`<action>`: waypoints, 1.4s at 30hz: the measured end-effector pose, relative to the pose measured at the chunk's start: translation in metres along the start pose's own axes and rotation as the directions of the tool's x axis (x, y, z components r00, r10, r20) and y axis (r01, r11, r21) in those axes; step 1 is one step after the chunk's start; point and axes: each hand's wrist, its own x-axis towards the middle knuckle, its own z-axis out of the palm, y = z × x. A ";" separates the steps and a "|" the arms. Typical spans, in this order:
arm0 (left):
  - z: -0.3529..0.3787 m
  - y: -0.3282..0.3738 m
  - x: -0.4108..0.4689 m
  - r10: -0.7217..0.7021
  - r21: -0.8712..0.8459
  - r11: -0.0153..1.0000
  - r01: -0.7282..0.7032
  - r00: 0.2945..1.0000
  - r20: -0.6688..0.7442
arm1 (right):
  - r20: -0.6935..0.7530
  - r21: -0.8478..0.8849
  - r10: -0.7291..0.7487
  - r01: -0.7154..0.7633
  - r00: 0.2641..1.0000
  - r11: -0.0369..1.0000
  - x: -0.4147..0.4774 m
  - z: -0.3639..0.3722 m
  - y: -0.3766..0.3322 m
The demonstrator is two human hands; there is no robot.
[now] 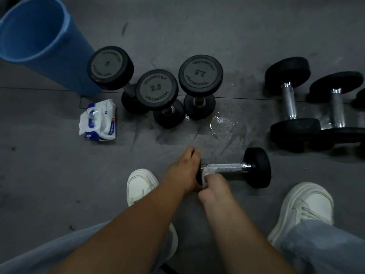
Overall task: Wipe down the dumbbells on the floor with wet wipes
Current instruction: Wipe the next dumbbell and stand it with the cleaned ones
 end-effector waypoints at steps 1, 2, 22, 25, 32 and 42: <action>0.002 0.000 -0.001 0.001 0.003 1.000 -0.001 1.000 -0.007 | -0.019 -0.017 0.003 -0.004 1.000 1.000 0.003 0.001 -0.004; 0.003 0.000 -0.001 0.002 0.002 1.000 -0.002 1.000 -0.014 | -0.036 -0.033 0.001 -0.002 0.999 0.999 0.009 0.001 -0.006; 0.000 -0.001 -0.002 0.005 -0.042 0.999 -0.005 1.000 -0.013 | 0.800 -0.596 -0.491 0.375 0.344 -0.710 0.010 -0.050 -0.015; 0.000 -0.001 -0.001 -0.001 -0.029 1.000 0.001 1.000 -0.001 | 0.890 -0.409 -0.302 0.308 0.340 -0.859 0.018 -0.072 -0.013; -0.001 0.001 -0.003 -0.001 -0.043 0.999 0.001 1.000 -0.004 | 0.769 -0.532 -0.305 0.298 0.561 -0.792 0.006 -0.043 -0.017; -0.002 0.002 -0.005 -0.010 -0.035 0.999 0.011 1.000 0.018 | 0.769 -0.546 -0.320 0.308 0.554 -0.779 -0.003 -0.045 -0.015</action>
